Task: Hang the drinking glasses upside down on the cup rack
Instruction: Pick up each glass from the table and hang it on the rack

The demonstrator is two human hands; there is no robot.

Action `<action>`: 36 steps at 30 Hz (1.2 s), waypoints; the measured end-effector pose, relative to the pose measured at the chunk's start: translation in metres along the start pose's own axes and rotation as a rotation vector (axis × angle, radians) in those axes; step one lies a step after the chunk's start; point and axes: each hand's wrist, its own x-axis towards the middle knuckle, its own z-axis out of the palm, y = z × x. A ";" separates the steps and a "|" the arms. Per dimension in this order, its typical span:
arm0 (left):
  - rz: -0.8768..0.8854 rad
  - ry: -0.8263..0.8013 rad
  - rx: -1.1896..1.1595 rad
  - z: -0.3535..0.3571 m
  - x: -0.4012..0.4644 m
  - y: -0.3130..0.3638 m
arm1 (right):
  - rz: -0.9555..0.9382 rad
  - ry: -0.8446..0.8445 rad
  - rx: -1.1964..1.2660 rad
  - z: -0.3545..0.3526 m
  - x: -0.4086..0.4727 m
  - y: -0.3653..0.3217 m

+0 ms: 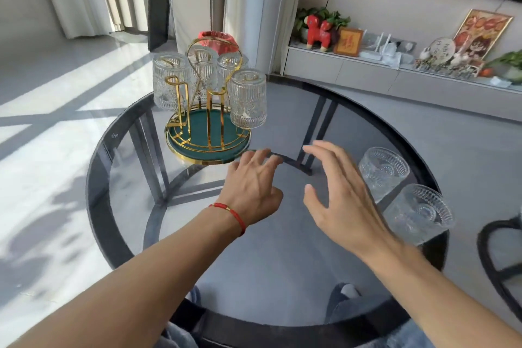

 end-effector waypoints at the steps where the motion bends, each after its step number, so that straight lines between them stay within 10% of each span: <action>1: 0.050 -0.013 -0.041 0.003 -0.003 0.007 | 0.012 0.047 -0.030 -0.008 -0.015 0.006; 6: 0.053 0.011 -0.026 0.013 -0.019 0.027 | 0.278 0.328 -0.220 -0.048 -0.057 0.046; 17: 0.112 0.016 -0.329 0.021 -0.050 0.068 | 0.933 0.312 0.289 -0.056 -0.072 0.075; 28: 0.105 -0.188 -0.995 -0.015 -0.050 0.087 | 0.082 0.142 0.226 -0.041 -0.065 0.027; 31: 0.017 0.014 -0.843 -0.019 -0.051 0.075 | 0.054 0.018 0.264 -0.021 -0.048 0.012; 36: -0.322 0.061 -1.271 -0.036 -0.043 0.042 | 0.285 -0.184 0.540 -0.005 -0.035 0.002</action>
